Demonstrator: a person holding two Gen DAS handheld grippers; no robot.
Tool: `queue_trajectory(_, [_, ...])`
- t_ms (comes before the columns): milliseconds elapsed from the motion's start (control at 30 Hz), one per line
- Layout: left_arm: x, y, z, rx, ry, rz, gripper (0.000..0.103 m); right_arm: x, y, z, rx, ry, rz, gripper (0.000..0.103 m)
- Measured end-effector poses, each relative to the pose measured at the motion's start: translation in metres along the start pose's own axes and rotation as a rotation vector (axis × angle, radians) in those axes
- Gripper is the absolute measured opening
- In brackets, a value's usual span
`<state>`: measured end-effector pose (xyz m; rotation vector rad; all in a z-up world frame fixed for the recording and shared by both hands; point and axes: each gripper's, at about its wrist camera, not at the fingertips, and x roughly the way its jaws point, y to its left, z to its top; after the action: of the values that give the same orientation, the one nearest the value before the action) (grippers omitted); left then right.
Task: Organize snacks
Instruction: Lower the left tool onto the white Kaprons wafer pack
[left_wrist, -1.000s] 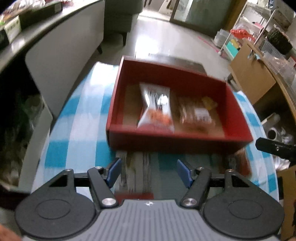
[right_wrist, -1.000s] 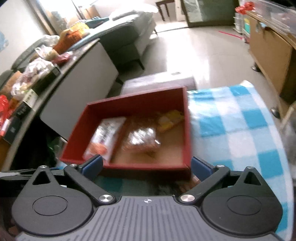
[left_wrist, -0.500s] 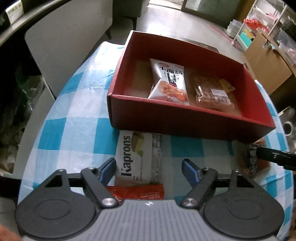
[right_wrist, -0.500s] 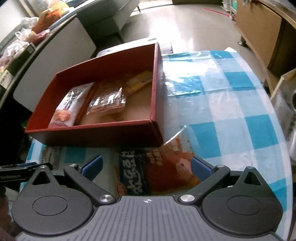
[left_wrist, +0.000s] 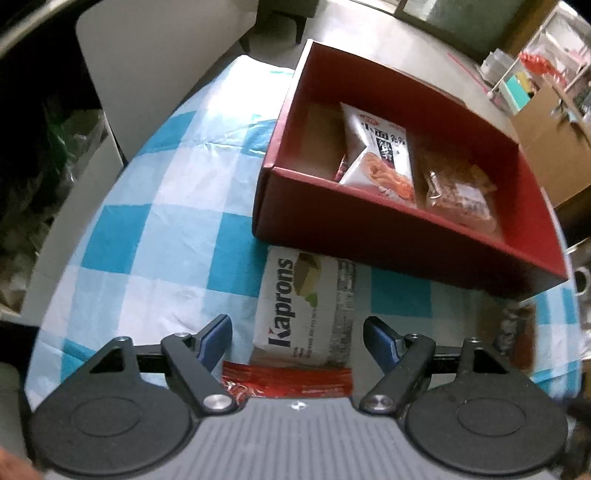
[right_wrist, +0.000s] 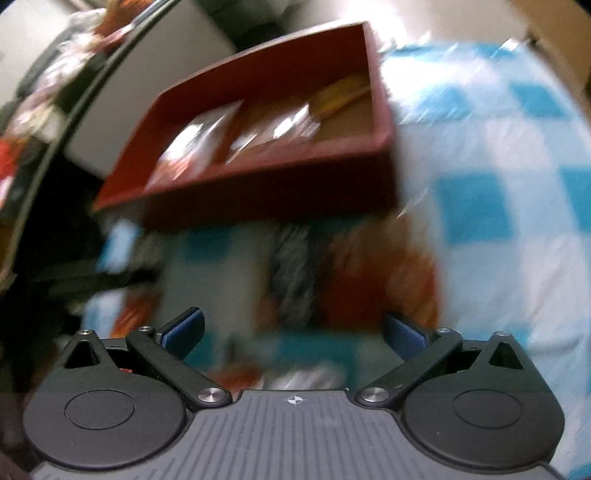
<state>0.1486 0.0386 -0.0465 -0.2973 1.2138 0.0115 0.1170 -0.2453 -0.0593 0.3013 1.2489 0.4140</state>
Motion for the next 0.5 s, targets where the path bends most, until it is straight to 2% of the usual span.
queue_trajectory(67, [-0.005, 0.001, 0.002, -0.003, -0.016, -0.010, 0.072, -0.008, 0.007, -0.017, -0.004, 0.016, 0.059, 0.103])
queue_trajectory(167, [-0.006, -0.006, 0.003, 0.024, -0.043, 0.005, 0.072, -0.030, 0.017, -0.027, -0.039, -0.036, 0.043, 0.103])
queue_trajectory(267, [0.007, -0.016, -0.001, 0.036, -0.023, 0.037, 0.073, -0.047, 0.020, -0.021, -0.080, -0.130, -0.058, 0.103])
queue_trajectory(333, [0.011, -0.030, -0.005, 0.088, -0.054, 0.103, 0.073, -0.046, 0.014, -0.010, -0.073, -0.158, -0.097, 0.103])
queue_trajectory(433, [0.014, -0.043, -0.011, 0.161, -0.062, 0.169, 0.070, -0.034, 0.007, 0.008, -0.092, -0.157, -0.131, 0.103])
queue_trajectory(500, [0.013, -0.046, -0.014, 0.190, -0.064, 0.170, 0.065, -0.024, 0.007, 0.019, -0.165, -0.147, -0.192, 0.103])
